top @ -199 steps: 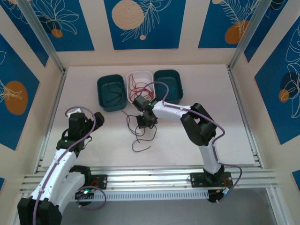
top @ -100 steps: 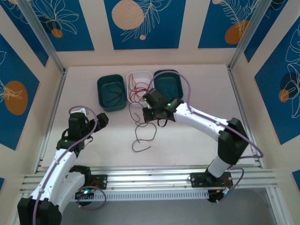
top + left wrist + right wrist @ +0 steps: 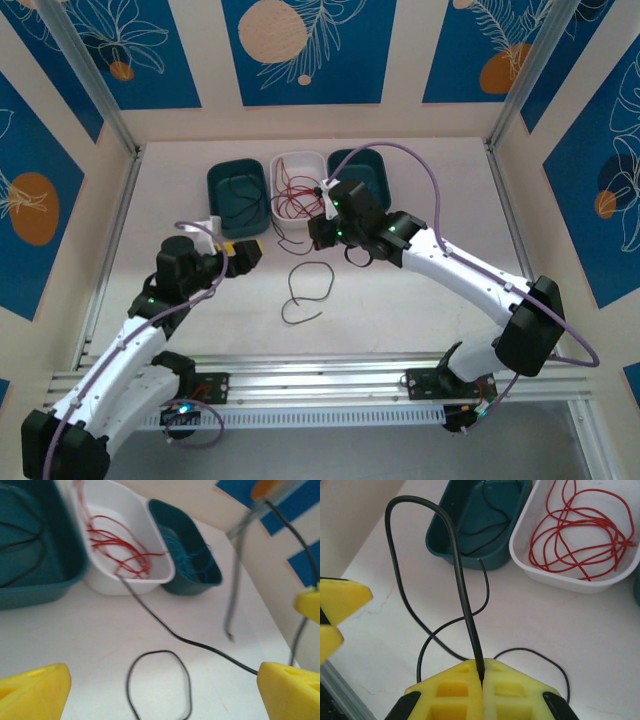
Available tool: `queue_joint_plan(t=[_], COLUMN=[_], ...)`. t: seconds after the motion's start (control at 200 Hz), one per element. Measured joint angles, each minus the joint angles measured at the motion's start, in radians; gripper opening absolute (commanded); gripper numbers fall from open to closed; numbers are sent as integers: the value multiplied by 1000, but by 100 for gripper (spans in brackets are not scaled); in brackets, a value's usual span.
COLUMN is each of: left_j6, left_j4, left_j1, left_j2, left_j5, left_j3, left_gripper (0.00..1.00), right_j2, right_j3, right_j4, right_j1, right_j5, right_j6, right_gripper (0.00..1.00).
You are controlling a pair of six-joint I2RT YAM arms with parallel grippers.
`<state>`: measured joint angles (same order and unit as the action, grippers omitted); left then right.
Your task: Untangle the cables
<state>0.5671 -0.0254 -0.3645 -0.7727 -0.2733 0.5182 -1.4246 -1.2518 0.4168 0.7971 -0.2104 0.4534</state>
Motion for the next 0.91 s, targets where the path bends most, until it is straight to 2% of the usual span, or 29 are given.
queue_joint_plan(t=[0.205,0.395,0.48,0.61,0.7,0.81,0.855,0.905], left_j6=[-55,-80,-82,-87,-89,-86,-83,-82], left_j4=[35,58,67,83,90,83,76,63], left_j1=[-98,-105,-105,-106,-108,-108,-109,-109], left_j2=[-120,-206,-232,-257,-265,-270,-273,-276], left_j5=[5,21,35,53,73,98,107,117], left_j3=[93,136,152,174,187,211,226,244], left_gripper=[68,65,52,19,1,0,0,0], right_j2=[2,2,2,2,2,2,2,2], right_j3=[11,15,15,15,15,15,15,15], right_j4=[-37,-54,-59,-63,-66,-66,-66,-66], right_j1=[-14,-14,-14,-14,-14,-15,-18,-21], right_j5=[92,156,175,191,193,193,192,192], right_j6=[0,-3,-7,-8,-8,-8,-8,-4], right_gripper=[0,0,0,0,0,0,9,25])
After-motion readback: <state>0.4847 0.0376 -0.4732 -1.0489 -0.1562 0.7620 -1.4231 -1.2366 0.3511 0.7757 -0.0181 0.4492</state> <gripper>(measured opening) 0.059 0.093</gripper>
